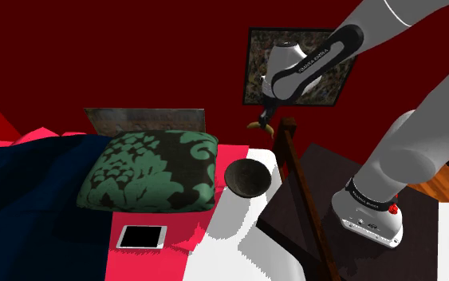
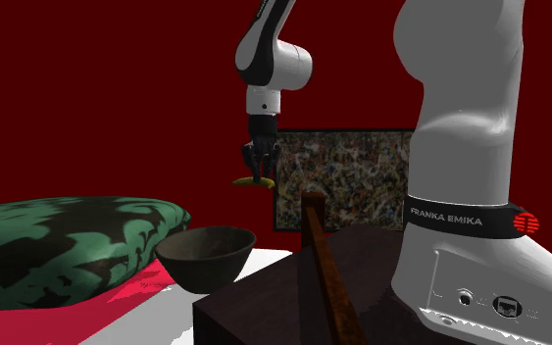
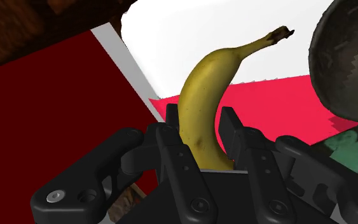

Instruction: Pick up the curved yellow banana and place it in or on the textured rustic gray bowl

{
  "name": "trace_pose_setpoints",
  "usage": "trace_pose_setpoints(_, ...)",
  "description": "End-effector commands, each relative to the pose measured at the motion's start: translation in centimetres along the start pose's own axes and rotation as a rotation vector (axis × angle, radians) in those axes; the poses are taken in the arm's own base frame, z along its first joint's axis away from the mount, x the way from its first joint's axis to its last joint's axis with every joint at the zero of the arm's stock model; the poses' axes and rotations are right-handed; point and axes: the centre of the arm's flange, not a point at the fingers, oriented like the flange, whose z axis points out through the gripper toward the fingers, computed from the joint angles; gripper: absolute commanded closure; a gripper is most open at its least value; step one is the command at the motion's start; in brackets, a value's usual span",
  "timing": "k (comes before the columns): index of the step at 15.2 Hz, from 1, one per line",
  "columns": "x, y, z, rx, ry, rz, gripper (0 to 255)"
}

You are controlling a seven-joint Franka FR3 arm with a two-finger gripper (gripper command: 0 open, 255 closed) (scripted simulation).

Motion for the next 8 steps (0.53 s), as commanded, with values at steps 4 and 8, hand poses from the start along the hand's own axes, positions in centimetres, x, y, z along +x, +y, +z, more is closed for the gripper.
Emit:
trace_pose_setpoints(4,-1.7,-6.1,-0.8,0.0,0.0,0.001,255)
trace_pose_setpoints(8,-3.0,-11.2,-1.4,0.0,0.0,0.001,255)
